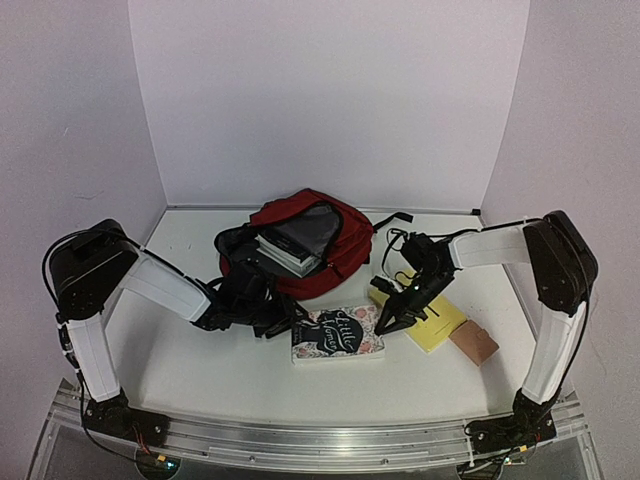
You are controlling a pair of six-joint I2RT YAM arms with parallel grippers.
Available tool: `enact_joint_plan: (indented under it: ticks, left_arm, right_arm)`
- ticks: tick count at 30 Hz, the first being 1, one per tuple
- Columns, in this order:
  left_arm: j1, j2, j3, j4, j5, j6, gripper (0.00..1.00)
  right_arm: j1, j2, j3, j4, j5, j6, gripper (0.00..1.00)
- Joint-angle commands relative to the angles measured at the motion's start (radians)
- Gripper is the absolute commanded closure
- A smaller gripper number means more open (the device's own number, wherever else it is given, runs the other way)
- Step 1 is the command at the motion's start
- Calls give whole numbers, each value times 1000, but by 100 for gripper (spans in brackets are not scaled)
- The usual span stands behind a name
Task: Pack the student bag
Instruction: Pick up the book from the center of the board.
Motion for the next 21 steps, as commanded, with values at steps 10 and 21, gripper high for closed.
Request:
enact_joint_plan:
  ticks: [10,21]
  left_arm:
    - [-22,-307,74,-260,53,395,8]
    - [-22,-217,349,-542,194,759,3]
  right_arm:
    - [-7,-159,91,-46,-87,-256,100]
    - [48,-178,235,-252,8,-553,100]
